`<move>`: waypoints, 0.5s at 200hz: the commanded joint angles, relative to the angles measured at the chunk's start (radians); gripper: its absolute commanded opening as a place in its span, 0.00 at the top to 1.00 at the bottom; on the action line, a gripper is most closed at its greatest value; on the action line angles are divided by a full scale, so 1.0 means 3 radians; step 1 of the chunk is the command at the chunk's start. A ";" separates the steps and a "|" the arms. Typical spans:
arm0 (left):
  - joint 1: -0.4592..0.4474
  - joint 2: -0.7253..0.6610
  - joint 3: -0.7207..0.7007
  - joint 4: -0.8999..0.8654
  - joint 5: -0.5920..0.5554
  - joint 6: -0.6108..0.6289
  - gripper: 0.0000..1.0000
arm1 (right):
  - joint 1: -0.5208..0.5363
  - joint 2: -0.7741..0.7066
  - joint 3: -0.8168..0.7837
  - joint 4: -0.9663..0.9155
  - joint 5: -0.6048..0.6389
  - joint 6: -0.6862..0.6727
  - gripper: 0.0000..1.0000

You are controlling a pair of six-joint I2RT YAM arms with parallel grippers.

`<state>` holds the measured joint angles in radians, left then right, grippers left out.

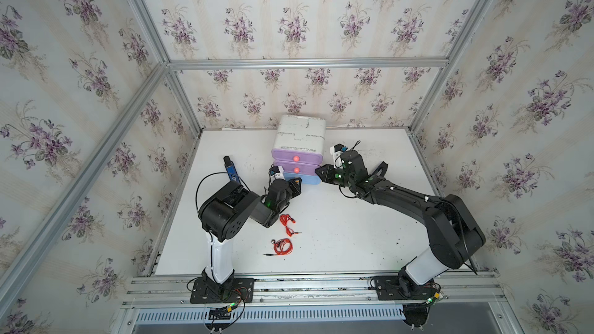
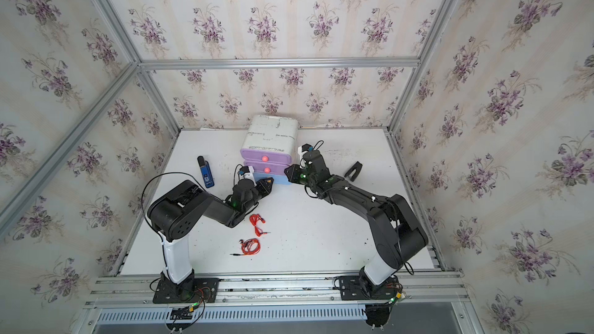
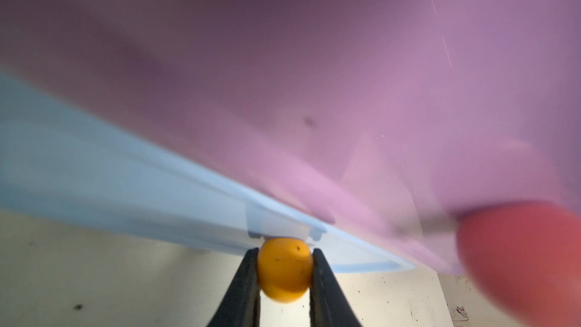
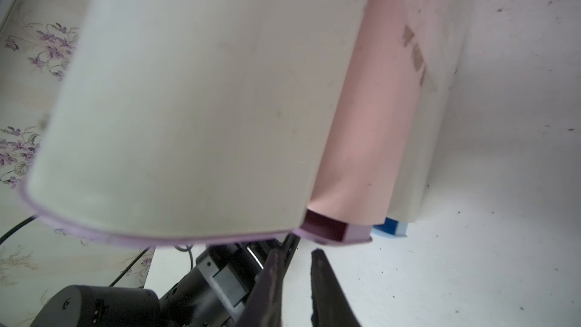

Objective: Place the wired earphones into the drawer by color
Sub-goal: Open the drawer in the storage box.

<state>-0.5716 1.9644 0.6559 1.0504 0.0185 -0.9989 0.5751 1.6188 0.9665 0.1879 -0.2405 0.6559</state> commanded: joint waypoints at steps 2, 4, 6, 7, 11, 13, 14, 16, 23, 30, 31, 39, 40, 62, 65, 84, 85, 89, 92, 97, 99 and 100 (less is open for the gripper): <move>-0.0002 0.0007 -0.0038 0.0288 0.0089 0.0002 0.83 | -0.0005 0.0043 0.0051 0.0120 0.0207 0.0051 0.79; -0.0002 0.0007 -0.0045 0.0294 0.0091 0.0001 0.83 | -0.0005 0.0057 0.0057 0.0118 0.0207 0.0046 0.79; -0.0002 0.0008 -0.0051 0.0299 0.0094 -0.0004 0.83 | -0.0005 0.0066 0.0074 0.0108 0.0201 0.0044 0.78; -0.0002 0.0008 -0.0052 0.0304 0.0095 -0.0004 0.83 | -0.0002 0.0073 0.0081 0.0104 0.0199 0.0043 0.79; -0.0002 0.0010 -0.0066 0.0314 0.0101 -0.0005 0.83 | -0.0006 0.0098 0.0106 0.0081 0.0208 0.0040 0.78; 0.0001 0.0008 -0.0071 0.0317 0.0102 -0.0002 0.83 | -0.0006 0.0104 0.0113 0.0073 0.0215 0.0035 0.78; 0.0002 0.0008 -0.0073 0.0318 0.0104 0.0000 0.83 | -0.0005 0.0110 0.0118 0.0069 0.0217 0.0034 0.78; 0.0003 0.0007 -0.0074 0.0328 0.0106 -0.0003 0.83 | -0.0003 0.0118 0.0119 0.0066 0.0214 0.0039 0.78; 0.0003 0.0007 -0.0088 0.0338 0.0118 0.0000 0.83 | -0.0006 0.0137 0.0120 0.0093 0.0213 0.0042 0.78; 0.0003 0.0002 -0.0099 0.0339 0.0136 -0.0002 0.83 | -0.0003 0.0137 0.0118 0.0119 0.0207 0.0052 0.78; 0.0001 0.0002 -0.0105 0.0339 0.0137 -0.0003 0.83 | -0.0004 0.0137 0.0115 0.0125 0.0205 0.0050 0.78; 0.0003 0.0003 -0.0119 0.0355 0.0169 -0.0018 0.83 | -0.0004 0.0130 0.0108 0.0152 0.0200 0.0060 0.78; 0.0001 0.0002 -0.0122 0.0360 0.0174 -0.0019 0.83 | -0.0004 0.0131 0.0108 0.0154 0.0199 0.0062 0.78; -0.0015 0.0007 -0.0239 0.0471 0.0202 -0.0085 0.83 | -0.0005 0.0087 0.0122 0.0171 0.0134 0.0059 0.76; -0.0021 0.0007 -0.0257 0.0483 0.0208 -0.0088 0.83 | -0.0005 0.0082 0.0126 0.0166 0.0112 0.0059 0.76; -0.0039 -0.0029 -0.0351 0.0493 0.0234 -0.0097 0.83 | -0.0001 0.0001 0.0103 0.0112 -0.0034 0.0051 0.70; -0.0044 -0.0031 -0.0356 0.0492 0.0235 -0.0097 0.83 | 0.0000 -0.0005 0.0100 0.0109 -0.0043 0.0052 0.70; -0.0051 -0.0045 -0.0376 0.0483 0.0232 -0.0096 0.83 | 0.0001 -0.0030 0.0089 0.0097 -0.0073 0.0048 0.69; -0.0060 -0.0057 -0.0386 0.0476 0.0230 -0.0094 0.83 | -0.0003 -0.0047 0.0083 0.0085 -0.0102 0.0048 0.68; -0.0076 -0.0068 -0.0398 0.0465 0.0234 -0.0087 0.83 | -0.0001 -0.0076 0.0068 0.0076 -0.0154 0.0048 0.66; -0.0082 -0.0073 -0.0404 0.0462 0.0235 -0.0082 0.83 | 0.0000 -0.0092 0.0060 0.0067 -0.0174 0.0048 0.65; -0.0085 -0.0074 -0.0403 0.0457 0.0235 -0.0082 0.83 | 0.0000 -0.0100 0.0056 0.0065 -0.0187 0.0048 0.64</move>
<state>-0.5838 1.9602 0.5526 1.1584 0.0650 -1.0210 0.5758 1.6222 0.9936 0.1909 -0.2295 0.6769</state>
